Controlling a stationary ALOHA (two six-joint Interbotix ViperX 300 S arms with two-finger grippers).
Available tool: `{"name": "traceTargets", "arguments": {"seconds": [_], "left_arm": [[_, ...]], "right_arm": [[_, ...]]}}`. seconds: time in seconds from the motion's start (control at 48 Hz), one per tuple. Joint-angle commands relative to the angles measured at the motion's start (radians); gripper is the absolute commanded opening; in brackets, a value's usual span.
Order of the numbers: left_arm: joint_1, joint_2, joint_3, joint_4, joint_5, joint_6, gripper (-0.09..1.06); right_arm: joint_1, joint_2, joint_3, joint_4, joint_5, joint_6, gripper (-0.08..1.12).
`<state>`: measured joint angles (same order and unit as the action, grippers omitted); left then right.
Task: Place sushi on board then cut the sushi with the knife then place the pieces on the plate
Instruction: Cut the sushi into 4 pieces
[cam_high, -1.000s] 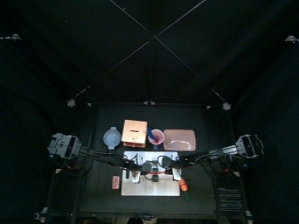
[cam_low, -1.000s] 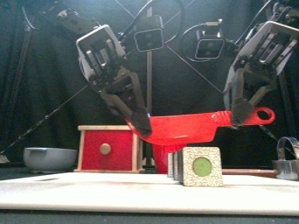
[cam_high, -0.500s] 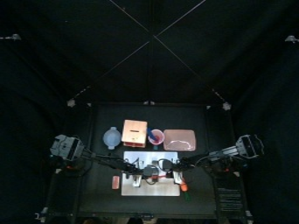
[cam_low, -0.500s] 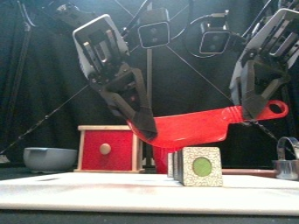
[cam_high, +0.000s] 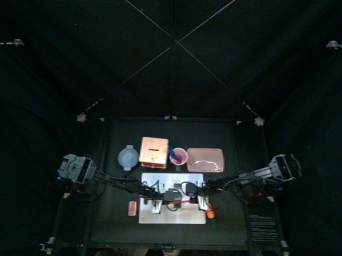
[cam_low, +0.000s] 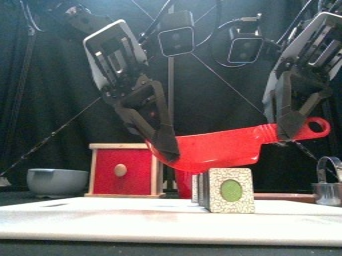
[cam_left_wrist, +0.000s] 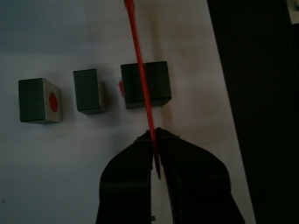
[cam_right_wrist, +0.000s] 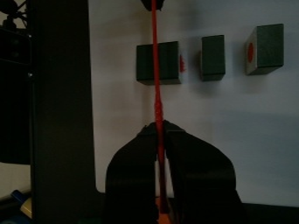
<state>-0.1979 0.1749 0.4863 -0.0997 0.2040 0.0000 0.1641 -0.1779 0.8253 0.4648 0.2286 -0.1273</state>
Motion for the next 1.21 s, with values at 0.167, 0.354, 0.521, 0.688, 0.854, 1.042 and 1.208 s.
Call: {"name": "traceTargets", "arguments": {"seconds": [0.167, 0.354, 0.521, 0.688, 0.854, 1.042, 1.208], "left_arm": [[0.006, -0.012, -0.025, 0.005, -0.011, 0.003, 0.46], [0.008, -0.008, -0.023, 0.005, -0.011, 0.002, 0.46], [0.009, -0.003, -0.021, 0.005, -0.011, 0.002, 0.46], [0.009, 0.005, -0.021, 0.003, -0.009, 0.002, 0.46], [0.009, 0.017, -0.023, -0.002, -0.011, -0.002, 0.46], [0.009, 0.038, -0.029, -0.020, -0.011, -0.002, 0.45], [0.005, 0.048, -0.032, -0.038, -0.012, -0.003, 0.46]], "right_arm": [[0.002, -0.014, -0.011, 0.006, -0.012, -0.002, 0.31], [0.002, 0.000, -0.011, 0.008, -0.012, -0.002, 0.31], [0.006, 0.014, -0.011, 0.014, -0.011, -0.002, 0.31], [0.018, 0.037, -0.011, 0.023, -0.012, -0.002, 0.31], [0.035, 0.081, -0.014, 0.038, -0.012, -0.002, 0.31], [0.054, 0.140, -0.031, 0.048, -0.012, -0.002, 0.31], [0.067, 0.172, -0.046, 0.048, -0.012, 0.000, 0.31]]}}
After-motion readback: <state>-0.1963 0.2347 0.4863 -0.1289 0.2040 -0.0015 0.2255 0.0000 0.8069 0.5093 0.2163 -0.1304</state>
